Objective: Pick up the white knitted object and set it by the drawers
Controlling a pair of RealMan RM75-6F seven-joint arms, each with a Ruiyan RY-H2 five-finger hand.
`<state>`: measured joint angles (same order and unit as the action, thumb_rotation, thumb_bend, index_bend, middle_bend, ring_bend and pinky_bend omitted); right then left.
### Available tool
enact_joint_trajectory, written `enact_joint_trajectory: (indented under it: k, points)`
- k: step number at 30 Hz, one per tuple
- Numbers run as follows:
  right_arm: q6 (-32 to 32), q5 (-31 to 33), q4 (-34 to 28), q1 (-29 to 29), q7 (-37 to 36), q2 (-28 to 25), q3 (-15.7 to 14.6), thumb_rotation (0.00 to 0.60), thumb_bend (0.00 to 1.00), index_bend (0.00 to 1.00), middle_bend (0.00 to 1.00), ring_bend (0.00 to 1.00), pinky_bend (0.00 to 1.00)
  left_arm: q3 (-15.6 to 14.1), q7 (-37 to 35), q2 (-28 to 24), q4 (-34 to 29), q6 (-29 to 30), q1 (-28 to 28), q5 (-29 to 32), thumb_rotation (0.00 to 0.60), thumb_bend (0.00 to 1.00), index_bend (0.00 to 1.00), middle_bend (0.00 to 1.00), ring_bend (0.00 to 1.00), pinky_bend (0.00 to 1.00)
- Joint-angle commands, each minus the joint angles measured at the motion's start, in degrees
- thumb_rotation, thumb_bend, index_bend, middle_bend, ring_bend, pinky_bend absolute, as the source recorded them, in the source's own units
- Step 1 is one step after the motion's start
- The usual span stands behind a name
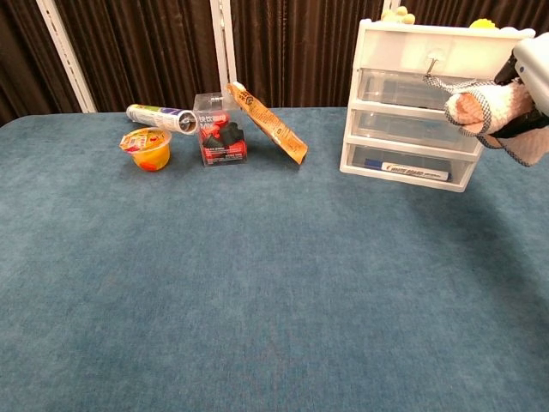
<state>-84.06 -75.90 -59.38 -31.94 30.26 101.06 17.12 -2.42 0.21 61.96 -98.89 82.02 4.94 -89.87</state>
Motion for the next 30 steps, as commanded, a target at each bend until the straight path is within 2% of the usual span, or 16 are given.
enact_joint_trajectory:
  k: [1,9,11,13,15,17,19,22,26,30]
  points:
    - [0.0,-0.07,0.22,0.01,0.04,0.17,-0.12,0.6,0.23,0.86,1.0,0.95,0.97,0.0,0.02,-0.01,-0.01,-0.02,0.0,0.03,0.6,0.06,0.0,0.0,0.0,0.0]
    - [0.81,-0.09,1.08,0.27,0.01,0.47,-0.92,0.6,0.22,0.81,1.0,0.93,0.97,0.0,0.08,-0.02,-0.02,-0.03,0.01,0.02,0.6,0.06,0.0,0.0,0.0,0.0]
    - [1.03,0.01,1.06,0.47,0.21,0.44,-1.18,0.6,0.18,0.75,0.97,0.89,0.96,0.01,0.08,-0.03,-0.02,-0.02,0.01,0.02,0.6,0.06,0.0,0.0,0.0,0.0]
    - [1.29,-0.12,0.83,0.73,0.33,0.21,-1.63,0.6,0.11,0.62,0.89,0.69,0.94,0.01,0.08,-0.03,-0.01,0.0,0.01,0.02,0.6,0.06,0.0,0.0,0.0,0.0]
    - [1.57,-0.1,0.27,1.04,0.52,-0.06,-2.03,0.6,0.05,0.49,0.8,0.61,0.9,0.01,0.05,0.0,0.02,0.03,0.0,-0.03,0.6,0.06,0.0,0.0,0.0,0.0]
    - [2.25,0.52,-0.61,1.32,1.05,-0.26,-2.12,0.6,0.01,0.35,0.72,0.66,0.87,0.01,0.05,0.01,0.06,0.07,0.01,-0.11,0.6,0.06,0.0,0.0,0.0,0.0]
    - [2.47,0.91,-1.81,1.63,1.43,-0.58,-2.14,0.6,0.0,0.24,0.67,0.62,0.85,0.02,0.03,0.02,0.08,0.14,0.0,-0.17,0.6,0.06,0.0,0.0,0.0,0.0]
    - [2.27,1.2,-4.32,2.44,2.8,-1.2,-2.64,0.6,0.0,0.13,0.63,0.59,0.84,-0.01,0.0,0.03,0.11,0.28,-0.03,-0.34,0.6,0.06,0.0,0.0,0.0,0.0]
    - [2.3,2.55,-9.4,3.96,5.59,-2.89,-3.16,0.6,0.0,0.04,0.59,0.55,0.82,0.0,-0.08,-0.04,0.14,0.47,-0.08,-0.48,0.6,0.06,0.0,0.0,0.0,0.0]
    - [2.72,4.63,-18.15,6.55,8.23,-6.61,-4.48,0.6,0.0,0.0,0.57,0.54,0.82,-0.05,-0.28,-0.13,0.26,0.68,-0.15,-0.7,0.6,0.06,0.0,0.0,0.0,0.0]
